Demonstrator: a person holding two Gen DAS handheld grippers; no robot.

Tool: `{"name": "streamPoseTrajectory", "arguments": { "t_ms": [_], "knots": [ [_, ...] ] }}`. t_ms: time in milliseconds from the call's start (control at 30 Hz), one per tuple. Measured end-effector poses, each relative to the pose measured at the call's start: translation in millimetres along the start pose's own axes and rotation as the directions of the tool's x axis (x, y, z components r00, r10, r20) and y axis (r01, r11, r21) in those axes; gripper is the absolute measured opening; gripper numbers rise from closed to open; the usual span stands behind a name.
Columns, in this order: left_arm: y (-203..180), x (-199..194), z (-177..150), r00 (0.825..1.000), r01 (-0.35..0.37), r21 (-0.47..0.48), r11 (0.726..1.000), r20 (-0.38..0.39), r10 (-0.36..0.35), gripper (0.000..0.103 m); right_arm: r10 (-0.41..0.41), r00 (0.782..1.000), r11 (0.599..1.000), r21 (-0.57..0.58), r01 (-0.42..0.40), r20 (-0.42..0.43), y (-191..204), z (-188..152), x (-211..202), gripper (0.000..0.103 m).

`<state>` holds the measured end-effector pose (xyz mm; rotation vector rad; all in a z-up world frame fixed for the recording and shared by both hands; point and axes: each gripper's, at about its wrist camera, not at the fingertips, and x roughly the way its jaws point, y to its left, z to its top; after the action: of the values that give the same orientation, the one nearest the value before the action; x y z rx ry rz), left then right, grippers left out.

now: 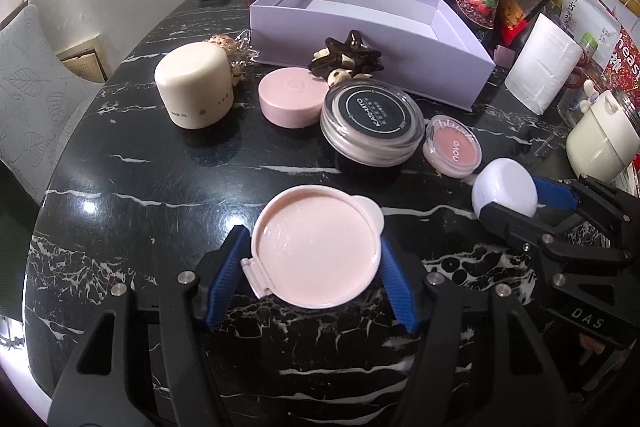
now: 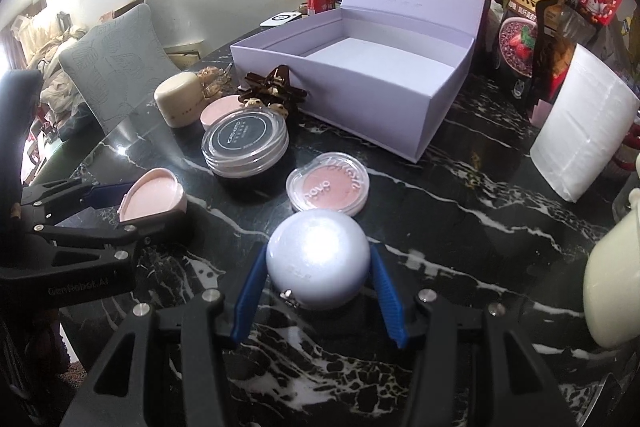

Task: Organize objects
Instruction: 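Carry the pink compact and white dome jar with both tools into the lavender box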

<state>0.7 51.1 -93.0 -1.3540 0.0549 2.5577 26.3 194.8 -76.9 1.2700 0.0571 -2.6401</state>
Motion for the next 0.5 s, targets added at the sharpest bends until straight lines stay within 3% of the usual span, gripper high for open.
{"name": "streamPoseTrajectory", "arguments": {
  "t_ms": [167,333,500],
  "knots": [
    [-8,2,-4,0.998,-0.040,0.066,0.997,0.042,0.037,0.063,-0.023,1.000,1.000,-0.008,0.023,-0.018,2,-1,8,0.053],
    [-6,1,4,0.999,0.043,0.060,0.997,0.012,-0.044,0.061,0.000,1.000,1.000,-0.003,0.000,-0.018,2,-1,11,0.052],
    [-10,-11,20,0.998,0.050,0.093,0.994,0.030,-0.053,0.061,0.017,1.000,1.000,-0.002,-0.017,0.005,0,6,3,0.052]
  ]
}}
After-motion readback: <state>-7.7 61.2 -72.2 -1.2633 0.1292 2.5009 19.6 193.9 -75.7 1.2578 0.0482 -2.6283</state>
